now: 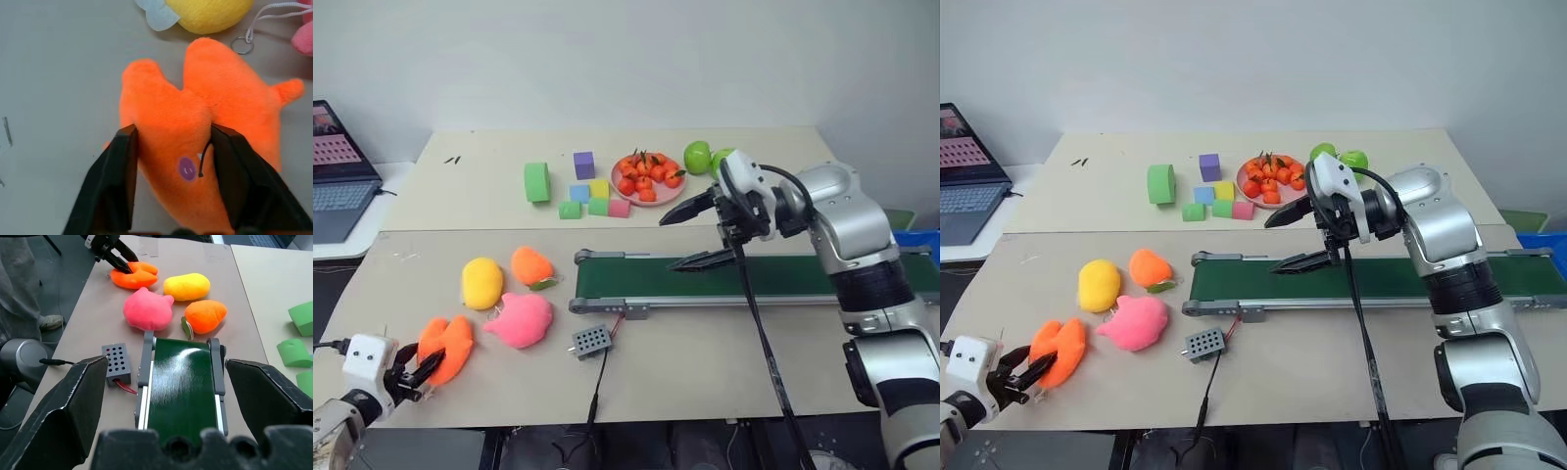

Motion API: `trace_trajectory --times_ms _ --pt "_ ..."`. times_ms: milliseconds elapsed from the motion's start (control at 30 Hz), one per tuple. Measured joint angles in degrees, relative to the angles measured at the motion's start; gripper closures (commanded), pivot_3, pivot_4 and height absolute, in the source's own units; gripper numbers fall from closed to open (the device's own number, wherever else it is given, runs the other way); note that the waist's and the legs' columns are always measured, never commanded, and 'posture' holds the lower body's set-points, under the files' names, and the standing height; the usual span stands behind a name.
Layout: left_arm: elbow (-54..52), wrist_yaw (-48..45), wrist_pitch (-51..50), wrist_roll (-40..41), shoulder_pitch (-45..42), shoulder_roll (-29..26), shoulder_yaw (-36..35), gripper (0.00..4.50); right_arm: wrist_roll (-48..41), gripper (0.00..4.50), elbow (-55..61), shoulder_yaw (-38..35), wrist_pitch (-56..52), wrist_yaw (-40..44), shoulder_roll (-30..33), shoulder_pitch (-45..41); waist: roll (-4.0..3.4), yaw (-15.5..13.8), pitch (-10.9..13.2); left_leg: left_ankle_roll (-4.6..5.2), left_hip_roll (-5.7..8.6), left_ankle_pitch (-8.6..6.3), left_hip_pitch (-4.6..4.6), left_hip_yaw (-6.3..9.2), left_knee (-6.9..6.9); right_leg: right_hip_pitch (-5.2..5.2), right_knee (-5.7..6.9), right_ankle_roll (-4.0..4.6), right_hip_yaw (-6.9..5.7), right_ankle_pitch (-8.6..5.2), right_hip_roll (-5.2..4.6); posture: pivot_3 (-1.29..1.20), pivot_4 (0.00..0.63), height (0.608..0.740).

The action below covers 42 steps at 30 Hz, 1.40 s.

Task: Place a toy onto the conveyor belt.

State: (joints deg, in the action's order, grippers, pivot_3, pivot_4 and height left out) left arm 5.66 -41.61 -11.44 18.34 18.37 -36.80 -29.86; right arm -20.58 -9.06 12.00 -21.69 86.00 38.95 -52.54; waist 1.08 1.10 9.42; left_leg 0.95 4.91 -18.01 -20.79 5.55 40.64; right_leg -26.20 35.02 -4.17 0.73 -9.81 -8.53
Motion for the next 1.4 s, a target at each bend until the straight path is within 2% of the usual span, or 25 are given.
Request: trace_trajectory --times_ms 333,533,700,900,1033,1267,1333,1367,1400 --pt "-2.17 5.34 -4.74 2.27 -3.77 0.89 -1.66 2.97 -0.01 0.0 0.32 -0.05 -0.01 0.04 0.1 0.02 0.02 -0.18 0.01 -0.02 -0.03 0.01 0.03 0.0 0.0 0.02 0.01 0.07 -0.03 0.04 0.01 0.0 0.15 0.74" --pt "-10.08 9.79 -10.6 7.08 -9.64 -0.91 -6.88 2.97 0.05 0.0 -0.03 -0.04 0.0 0.1 0.06 0.01 0.06 -0.19 0.01 -0.29 -0.02 0.09 -0.04 0.01 0.0 -0.02 -0.05 0.07 -0.04 0.04 0.01 0.0 0.15 0.74" --pt "-14.83 11.41 -14.9 9.4 -12.86 -1.77 -7.37 2.97 0.14 0.0 -0.57 -0.03 0.04 0.13 0.04 0.0 0.06 0.05 0.01 -0.28 -0.02 0.06 -0.13 0.0 0.0 -0.07 -0.06 0.07 -0.05 0.04 0.02 0.0 0.15 0.74" --pt "-21.01 11.44 -20.71 13.26 -20.5 -4.33 -3.19 2.97 0.19 0.0 -0.52 -0.02 0.08 0.0 -0.09 -0.05 0.08 -0.31 0.02 -0.31 0.01 0.08 -0.11 0.01 0.03 -0.02 -0.06 0.07 -0.06 0.04 0.02 0.0 0.15 0.74" --pt "-23.67 9.9 -25.39 15.67 -27.76 -5.79 4.01 2.97 0.18 0.0 0.37 -0.08 0.04 -0.62 0.2 0.17 0.08 -0.28 0.02 -0.31 0.09 0.08 -0.18 0.02 0.04 -0.06 -0.01 0.07 -0.07 0.04 0.02 0.0 0.15 0.74" --pt "-22.74 9.05 -28.08 16.47 -30.83 -7.09 5.68 2.97 -0.09 0.0 3.64 -1.67 -1.62 -2.48 2.46 3.48 0.08 0.91 0.02 -0.31 0.06 0.08 -0.29 0.02 0.02 -0.15 -0.02 0.07 -0.08 0.05 0.07 0.0 0.15 0.74" --pt "-20.03 10.15 -28.35 15.01 -30.7 -7.18 5.38 2.43 -0.48 0.0 4.52 -1.67 -2.03 -2.73 2.46 3.79 0.08 1.11 0.02 -0.32 0.06 0.09 -0.28 0.02 0.04 -0.14 -0.06 0.07 -0.07 0.05 0.08 0.0 0.15 0.74" --pt "-19.86 10.23 -28.36 14.93 -30.67 -7.19 5.34 2.34 -0.49 0.0 4.54 -1.67 -2.04 -2.74 2.46 3.79 0.08 1.11 0.02 -0.32 0.06 0.09 -0.28 0.02 0.04 -0.14 -0.06 0.07 -0.07 0.05 0.08 0.0 0.15 0.74" --pt "-19.05 10.94 -28.5 14.31 -30.22 -7.3 4.97 1.95 -0.5 0.0 4.61 -1.67 -2.1 -2.8 2.45 3.79 0.08 1.12 0.02 -0.32 0.06 0.09 -0.27 0.02 0.05 -0.14 -0.06 0.07 -0.07 0.05 0.08 0.0 0.15 0.74"
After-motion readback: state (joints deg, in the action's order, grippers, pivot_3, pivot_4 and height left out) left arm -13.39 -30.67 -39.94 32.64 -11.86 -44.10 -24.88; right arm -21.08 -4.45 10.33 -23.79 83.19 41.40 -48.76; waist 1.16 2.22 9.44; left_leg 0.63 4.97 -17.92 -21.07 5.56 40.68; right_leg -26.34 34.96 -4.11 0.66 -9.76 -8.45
